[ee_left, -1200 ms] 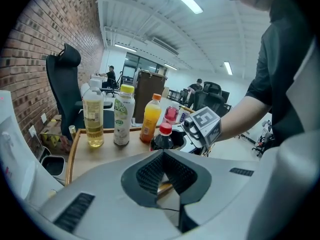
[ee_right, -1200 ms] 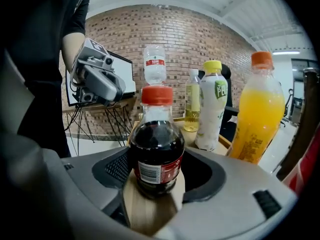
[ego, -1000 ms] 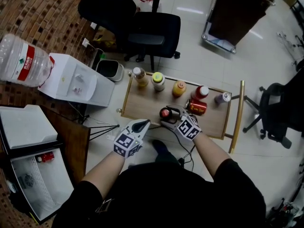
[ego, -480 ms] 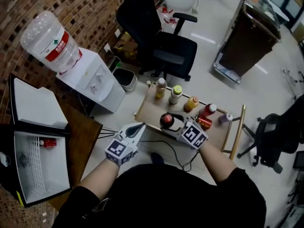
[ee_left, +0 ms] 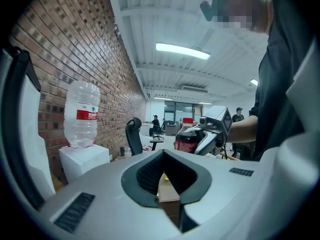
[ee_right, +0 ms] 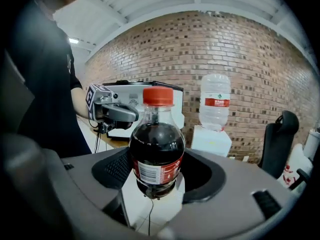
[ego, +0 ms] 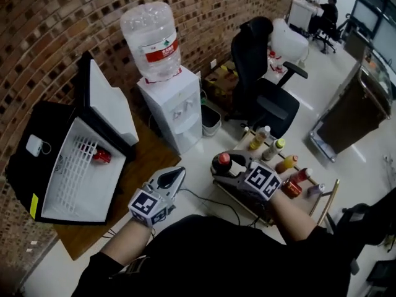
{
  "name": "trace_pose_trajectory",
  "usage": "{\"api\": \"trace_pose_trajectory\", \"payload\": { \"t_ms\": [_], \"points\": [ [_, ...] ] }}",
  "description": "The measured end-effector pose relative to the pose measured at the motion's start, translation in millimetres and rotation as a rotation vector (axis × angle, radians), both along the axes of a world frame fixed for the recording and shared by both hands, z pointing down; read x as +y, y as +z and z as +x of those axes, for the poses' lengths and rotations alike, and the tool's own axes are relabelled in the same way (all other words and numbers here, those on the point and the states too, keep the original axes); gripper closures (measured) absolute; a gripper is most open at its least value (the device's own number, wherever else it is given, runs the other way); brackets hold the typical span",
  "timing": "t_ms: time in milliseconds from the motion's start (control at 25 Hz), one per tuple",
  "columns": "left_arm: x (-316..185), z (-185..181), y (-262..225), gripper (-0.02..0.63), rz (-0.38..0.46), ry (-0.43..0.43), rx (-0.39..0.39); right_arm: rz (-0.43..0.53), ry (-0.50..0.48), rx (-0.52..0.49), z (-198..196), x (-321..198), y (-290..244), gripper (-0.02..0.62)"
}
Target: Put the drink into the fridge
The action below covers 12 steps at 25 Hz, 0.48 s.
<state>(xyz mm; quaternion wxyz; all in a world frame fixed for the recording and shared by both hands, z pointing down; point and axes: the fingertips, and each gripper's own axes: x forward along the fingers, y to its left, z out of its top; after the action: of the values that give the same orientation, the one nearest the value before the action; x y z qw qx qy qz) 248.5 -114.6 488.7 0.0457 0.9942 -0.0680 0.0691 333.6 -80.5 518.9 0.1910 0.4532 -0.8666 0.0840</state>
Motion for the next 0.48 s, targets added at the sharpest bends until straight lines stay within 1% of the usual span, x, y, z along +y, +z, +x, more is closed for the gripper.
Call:
{"api": "trace_pose_trajectory", "payload": {
  "t_ms": [160, 320, 480],
  "points": [
    [-27, -93, -12, 0.612, 0.024, -0.129, -0.002, 0.010, -0.122, 0.003, -83, -38, -24, 0.282],
    [-42, -179, -23, 0.612, 0.056, -0.252, -0.001, 0.006, -0.239, -0.007, -164, -74, -40, 0.282],
    [-52, -258, -29, 0.612, 0.051, -0.352, 0.009, -0.017, -0.333, -0.048, -246, -102, -50, 0.282]
  ]
}}
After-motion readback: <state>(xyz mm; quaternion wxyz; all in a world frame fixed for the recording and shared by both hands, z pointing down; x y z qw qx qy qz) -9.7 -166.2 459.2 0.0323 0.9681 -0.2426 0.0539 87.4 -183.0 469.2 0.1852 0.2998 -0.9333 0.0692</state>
